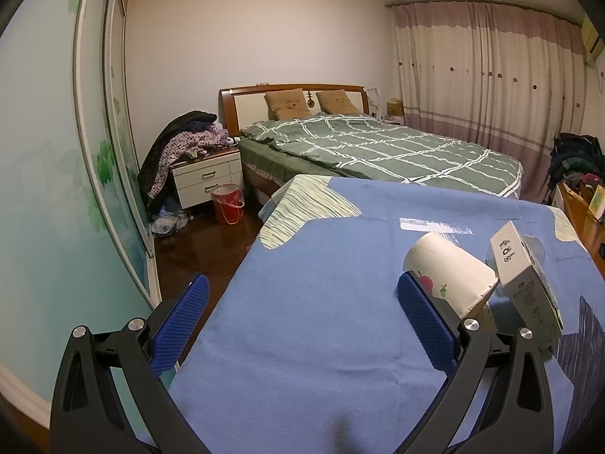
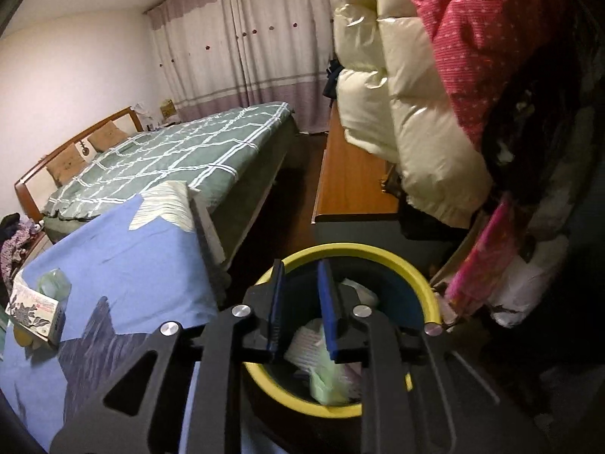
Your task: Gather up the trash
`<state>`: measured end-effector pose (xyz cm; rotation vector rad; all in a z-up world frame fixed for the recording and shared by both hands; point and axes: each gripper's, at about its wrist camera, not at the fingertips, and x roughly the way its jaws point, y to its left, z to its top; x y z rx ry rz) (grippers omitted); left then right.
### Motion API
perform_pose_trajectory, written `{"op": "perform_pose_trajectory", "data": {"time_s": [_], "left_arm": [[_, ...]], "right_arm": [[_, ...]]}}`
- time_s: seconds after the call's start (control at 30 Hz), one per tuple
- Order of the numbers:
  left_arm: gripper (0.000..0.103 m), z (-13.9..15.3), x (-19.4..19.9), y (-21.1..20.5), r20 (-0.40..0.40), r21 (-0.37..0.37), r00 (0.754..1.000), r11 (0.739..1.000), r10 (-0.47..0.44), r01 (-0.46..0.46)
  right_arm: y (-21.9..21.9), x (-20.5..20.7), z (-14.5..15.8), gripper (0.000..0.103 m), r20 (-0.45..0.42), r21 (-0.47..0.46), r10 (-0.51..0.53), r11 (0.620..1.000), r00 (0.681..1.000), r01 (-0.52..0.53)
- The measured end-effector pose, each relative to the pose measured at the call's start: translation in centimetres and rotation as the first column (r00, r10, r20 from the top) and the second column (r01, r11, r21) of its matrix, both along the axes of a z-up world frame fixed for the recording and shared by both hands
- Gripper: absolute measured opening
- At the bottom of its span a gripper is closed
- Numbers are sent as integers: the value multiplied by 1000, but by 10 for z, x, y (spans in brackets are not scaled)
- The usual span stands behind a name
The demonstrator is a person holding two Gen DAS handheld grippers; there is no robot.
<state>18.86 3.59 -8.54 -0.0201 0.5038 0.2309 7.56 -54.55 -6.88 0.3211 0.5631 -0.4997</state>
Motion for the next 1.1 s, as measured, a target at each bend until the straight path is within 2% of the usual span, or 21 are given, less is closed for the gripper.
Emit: {"op": "perform_pose_trajectory", "data": {"time_s": [0.17, 0.37, 0.47, 0.7, 0.83, 1.0, 1.1], "left_arm": [[98, 1, 3, 1, -2, -3, 1000, 1000, -10, 10], [98, -1, 3, -2, -16, -18, 999, 999, -43, 42], [98, 0, 2, -16, -32, -20, 993, 993, -115, 115], [98, -9, 7, -67, -112, 60, 962, 964, -251, 258], [98, -16, 23, -82, -179, 94, 952, 959, -248, 268], [98, -25, 49, -79, -254, 51, 938, 966, -234, 254], [98, -26, 58, -68, -262, 31, 944, 976, -201, 217]], "right_arm": [[37, 21, -9, 18, 41, -26, 84, 996, 996, -83], [61, 40, -29, 18, -4, -30, 139, 990, 990, -139], [65, 41, -33, 18, -14, -21, 144, 989, 990, -144], [62, 42, -35, 21, -3, -2, 140, 990, 990, -140], [61, 42, -35, 22, -5, 5, 145, 989, 989, -145], [60, 43, -36, 23, -4, 12, 148, 989, 989, -148], [61, 44, -37, 23, -7, 13, 150, 989, 989, -150]]}}
